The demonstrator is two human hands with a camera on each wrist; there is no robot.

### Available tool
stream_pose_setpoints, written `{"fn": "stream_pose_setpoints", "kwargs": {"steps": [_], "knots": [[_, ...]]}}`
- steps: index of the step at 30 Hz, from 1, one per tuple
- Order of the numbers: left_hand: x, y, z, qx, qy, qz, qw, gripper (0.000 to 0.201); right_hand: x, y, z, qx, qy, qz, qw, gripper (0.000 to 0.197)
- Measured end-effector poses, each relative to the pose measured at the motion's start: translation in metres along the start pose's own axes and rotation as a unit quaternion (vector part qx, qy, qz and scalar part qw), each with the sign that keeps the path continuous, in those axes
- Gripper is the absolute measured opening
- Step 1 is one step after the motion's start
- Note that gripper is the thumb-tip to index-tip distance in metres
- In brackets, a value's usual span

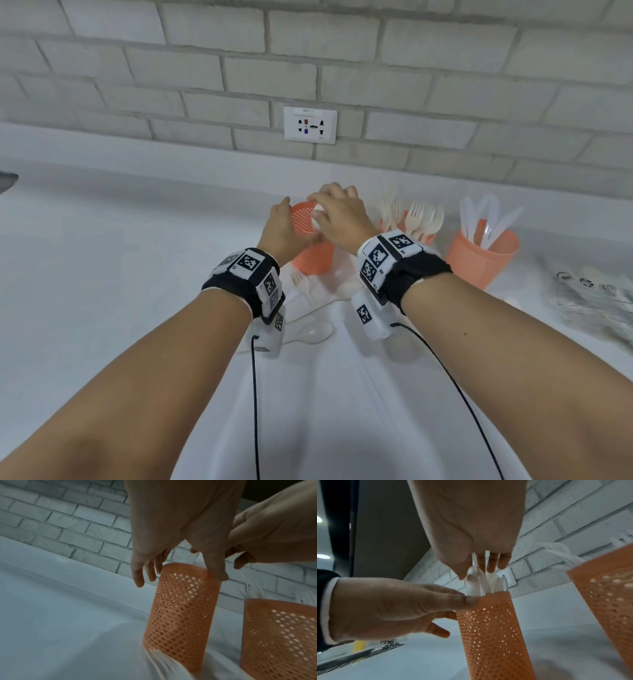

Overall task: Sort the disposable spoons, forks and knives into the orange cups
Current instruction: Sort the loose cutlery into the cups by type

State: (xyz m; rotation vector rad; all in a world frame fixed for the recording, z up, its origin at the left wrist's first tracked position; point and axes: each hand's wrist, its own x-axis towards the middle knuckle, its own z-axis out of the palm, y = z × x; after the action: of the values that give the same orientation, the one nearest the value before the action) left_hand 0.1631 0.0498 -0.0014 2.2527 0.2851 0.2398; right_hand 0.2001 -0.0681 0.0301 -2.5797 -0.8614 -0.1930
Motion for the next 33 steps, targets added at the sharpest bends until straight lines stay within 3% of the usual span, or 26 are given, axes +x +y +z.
{"fn": "stream_pose_setpoints", "kwargs": {"steps": [3, 5, 8, 10, 14, 18, 24, 28, 33], "knots": [[-0.010, 0.002, -0.020, 0.021, -0.019, -0.014, 0.999, 0.103, -0.009, -0.003, -0.016, 0.009, 0.064, -0.006, 0.998, 0.039], [-0.020, -0.004, -0.037, 0.104, -0.045, -0.019, 0.993, 0.074, -0.021, 0.000, -0.028, 0.049, 0.053, 0.009, 0.997, 0.024], [-0.042, -0.018, -0.056, 0.291, -0.213, -0.038, 0.932, 0.030, -0.047, 0.003, -0.040, 0.012, -0.130, 0.059, 0.990, 0.019], [-0.058, -0.030, -0.057, 0.357, -0.309, -0.046, 0.880, 0.029, -0.069, 0.004, -0.038, -0.046, -0.258, 0.077, 0.962, 0.025], [-0.083, -0.042, -0.040, 0.420, -0.350, -0.026, 0.837, 0.036, -0.104, 0.003, -0.015, -0.098, -0.383, 0.104, 0.913, 0.034], [-0.097, -0.036, -0.027, 0.454, -0.325, 0.001, 0.830, 0.035, -0.126, -0.003, 0.001, -0.109, -0.409, 0.125, 0.897, 0.043], [-0.112, -0.023, -0.030, 0.479, -0.354, -0.006, 0.803, 0.021, -0.142, -0.002, 0.010, -0.125, -0.394, 0.140, 0.900, 0.031], [-0.115, -0.024, -0.043, 0.434, -0.355, -0.012, 0.828, 0.011, -0.151, 0.005, 0.000, -0.119, -0.410, 0.182, 0.886, 0.017], [-0.109, -0.019, -0.049, 0.364, -0.351, -0.039, 0.862, 0.017, -0.143, 0.011, -0.017, 0.055, -0.351, 0.251, 0.900, 0.023]]}}
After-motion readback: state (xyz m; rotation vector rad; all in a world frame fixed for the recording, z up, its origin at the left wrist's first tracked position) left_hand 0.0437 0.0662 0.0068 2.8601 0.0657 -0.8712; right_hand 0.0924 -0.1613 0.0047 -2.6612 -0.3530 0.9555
